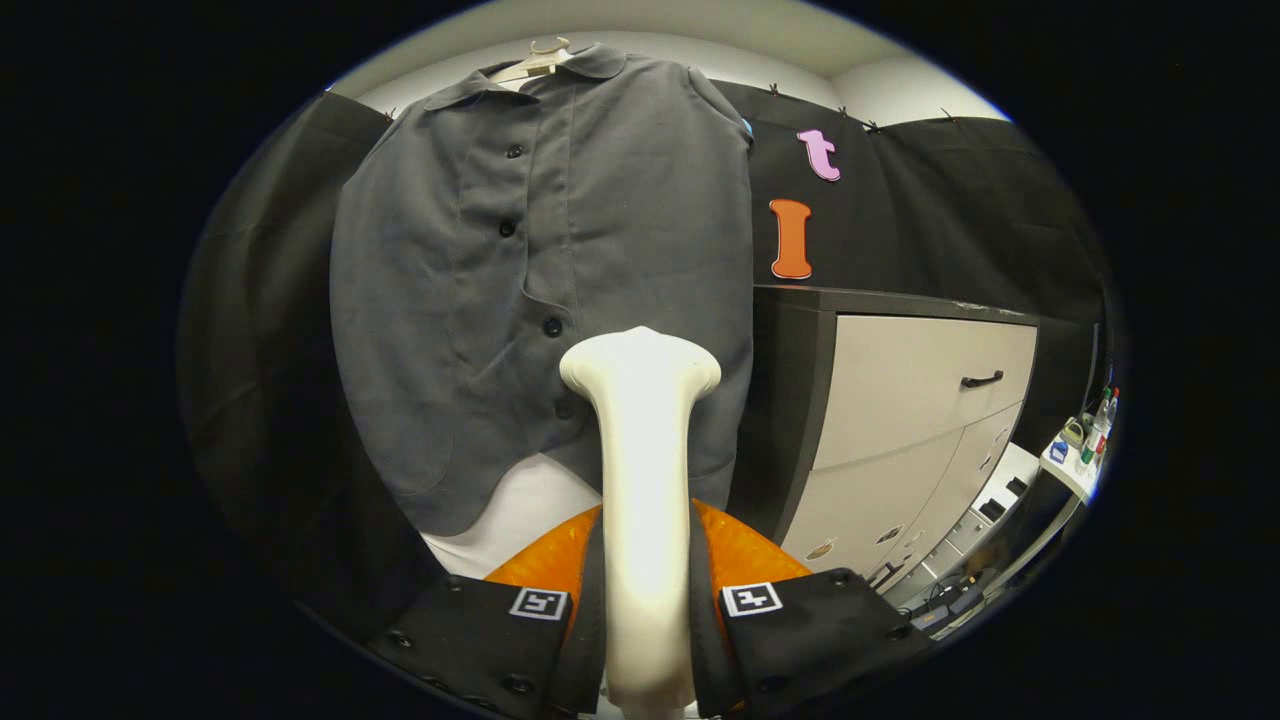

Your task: Iron the clothes twice with a garment steamer, once on the left side and once on the right side.

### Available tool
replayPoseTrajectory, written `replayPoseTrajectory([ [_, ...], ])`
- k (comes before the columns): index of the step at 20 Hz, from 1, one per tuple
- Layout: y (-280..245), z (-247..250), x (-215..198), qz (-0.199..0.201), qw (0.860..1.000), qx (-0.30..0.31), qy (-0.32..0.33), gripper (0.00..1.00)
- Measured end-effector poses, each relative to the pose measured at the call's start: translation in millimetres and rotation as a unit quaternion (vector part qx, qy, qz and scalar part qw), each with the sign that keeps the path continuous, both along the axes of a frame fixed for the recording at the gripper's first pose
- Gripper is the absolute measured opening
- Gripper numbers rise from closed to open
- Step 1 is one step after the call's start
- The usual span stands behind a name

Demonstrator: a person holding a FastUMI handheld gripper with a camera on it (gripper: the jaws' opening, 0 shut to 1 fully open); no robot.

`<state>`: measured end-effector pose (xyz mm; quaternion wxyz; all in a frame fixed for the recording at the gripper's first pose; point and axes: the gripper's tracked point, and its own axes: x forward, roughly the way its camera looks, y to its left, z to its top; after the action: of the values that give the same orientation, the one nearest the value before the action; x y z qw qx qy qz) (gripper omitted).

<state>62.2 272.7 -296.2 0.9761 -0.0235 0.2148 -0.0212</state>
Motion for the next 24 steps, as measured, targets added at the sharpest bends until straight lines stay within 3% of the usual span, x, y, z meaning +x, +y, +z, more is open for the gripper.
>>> replayPoseTrajectory([
  [5,13,47,0,0.01,0.999,-0.002,-0.044,0.42],
  [13,70,159,4,0.06,0.989,-0.011,-0.132,0.42],
  [16,100,195,17,0.092,0.982,-0.005,-0.164,0.42],
  [24,150,245,68,0.108,0.975,0.017,-0.193,0.42],
])
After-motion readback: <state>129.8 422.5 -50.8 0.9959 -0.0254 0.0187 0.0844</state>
